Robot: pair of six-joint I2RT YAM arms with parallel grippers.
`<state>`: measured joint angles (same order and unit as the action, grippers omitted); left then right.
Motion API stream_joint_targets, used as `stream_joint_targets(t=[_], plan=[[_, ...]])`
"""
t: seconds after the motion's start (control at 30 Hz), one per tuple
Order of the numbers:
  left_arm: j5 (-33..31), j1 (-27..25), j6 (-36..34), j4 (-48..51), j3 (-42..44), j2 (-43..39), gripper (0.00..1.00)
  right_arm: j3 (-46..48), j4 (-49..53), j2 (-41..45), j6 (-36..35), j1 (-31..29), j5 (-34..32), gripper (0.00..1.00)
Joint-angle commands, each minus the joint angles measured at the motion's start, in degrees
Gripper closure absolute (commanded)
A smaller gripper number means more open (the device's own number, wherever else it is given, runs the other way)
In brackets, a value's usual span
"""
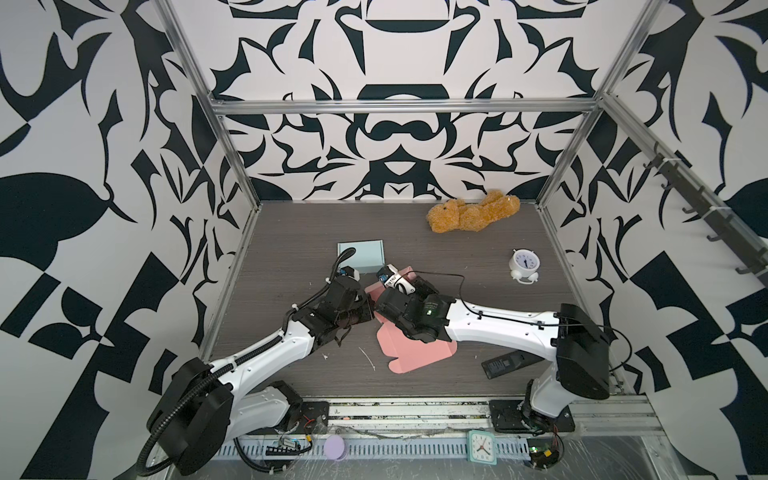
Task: Fold the paper box
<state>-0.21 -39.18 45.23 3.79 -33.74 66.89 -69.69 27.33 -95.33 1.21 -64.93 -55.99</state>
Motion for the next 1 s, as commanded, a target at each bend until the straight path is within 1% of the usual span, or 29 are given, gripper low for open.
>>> stream_joint_targets(t=[0.0,0.03,0.33,0.47,0.53,0.67,0.83,0.9,0.97], plan=[[1.0,-0.46,-0.5,-3.35,-1.31,-0.55,0.93,-1.08,-0.6,0.16,-0.11,-0.37,0.42,0.77],[1.08,-0.46,-0.5,-3.35,-1.31,-0.53,0.93,-0.98,-0.68,-0.01,-0.07,-0.36,0.45,0.77],[1.09,-0.55,-0.23,-3.66,-1.15,-0.25,0.93,-0.95,-0.61,-1.0,-0.16,-0.33,0.0,0.94],[0.91,-0.59,-0.24,-3.79,-1.05,-0.46,0.93,-1.09,-0.1,-1.24,-0.2,-0.37,-0.69,0.95],[0.73,-0.63,-0.23,-3.79,-1.03,-0.47,0.93,-1.24,0.11,-1.35,-0.22,-0.46,-0.73,0.91],[0.22,-0.63,-0.34,-3.79,-0.81,-0.39,0.93,-0.8,-0.56,-0.94,0.04,-1.47,-0.67,0.76],[-0.87,-0.55,-0.65,-3.79,-0.54,-0.22,0.93,0.9,-1.53,1.27,0.89,-2.66,0.71,0.65],[-1.73,-0.55,-1.17,-3.84,-0.63,0.27,0.93,1.5,-1.58,3.03,1.61,-2.92,2.2,0.61],[-2.95,-0.55,-2.21,-3.08,-1.08,0.86,0.93,2.33,-1.97,5.65,2.71,-3.06,5.15,0.54]])
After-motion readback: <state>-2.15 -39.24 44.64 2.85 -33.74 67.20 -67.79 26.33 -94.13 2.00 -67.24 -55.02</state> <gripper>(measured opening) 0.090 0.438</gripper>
